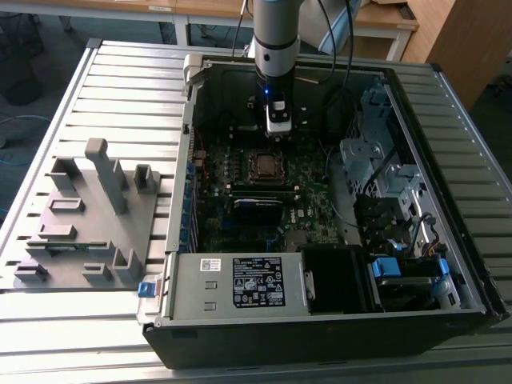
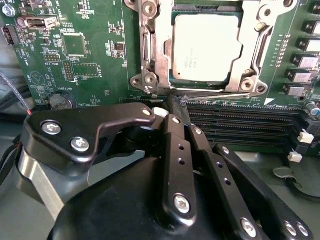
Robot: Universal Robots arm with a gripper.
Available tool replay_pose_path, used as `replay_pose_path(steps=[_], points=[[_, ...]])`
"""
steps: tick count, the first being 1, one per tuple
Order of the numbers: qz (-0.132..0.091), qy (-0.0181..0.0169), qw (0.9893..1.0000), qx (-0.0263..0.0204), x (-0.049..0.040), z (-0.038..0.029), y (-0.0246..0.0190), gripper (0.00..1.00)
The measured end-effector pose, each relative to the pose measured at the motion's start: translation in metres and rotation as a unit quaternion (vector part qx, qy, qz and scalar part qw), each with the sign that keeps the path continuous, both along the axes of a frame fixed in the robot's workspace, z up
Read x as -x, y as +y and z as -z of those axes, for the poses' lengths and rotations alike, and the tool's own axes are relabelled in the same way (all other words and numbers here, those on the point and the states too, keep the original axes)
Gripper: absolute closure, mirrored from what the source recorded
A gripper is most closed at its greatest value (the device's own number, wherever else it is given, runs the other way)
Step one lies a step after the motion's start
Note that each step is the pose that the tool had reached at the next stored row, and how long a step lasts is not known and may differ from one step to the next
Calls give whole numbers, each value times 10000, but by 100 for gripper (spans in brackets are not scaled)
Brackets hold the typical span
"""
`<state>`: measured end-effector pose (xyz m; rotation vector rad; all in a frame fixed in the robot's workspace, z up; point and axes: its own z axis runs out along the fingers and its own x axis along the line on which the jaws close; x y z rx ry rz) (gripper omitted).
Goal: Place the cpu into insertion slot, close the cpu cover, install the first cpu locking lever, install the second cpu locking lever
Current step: 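Install the first cpu locking lever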
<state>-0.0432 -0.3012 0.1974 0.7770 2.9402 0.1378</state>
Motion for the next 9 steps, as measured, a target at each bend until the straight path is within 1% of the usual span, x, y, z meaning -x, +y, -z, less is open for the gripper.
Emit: replay_pose_path(steps=[9], points=[[-1, 1, 9999, 165, 0, 10, -1, 90]])
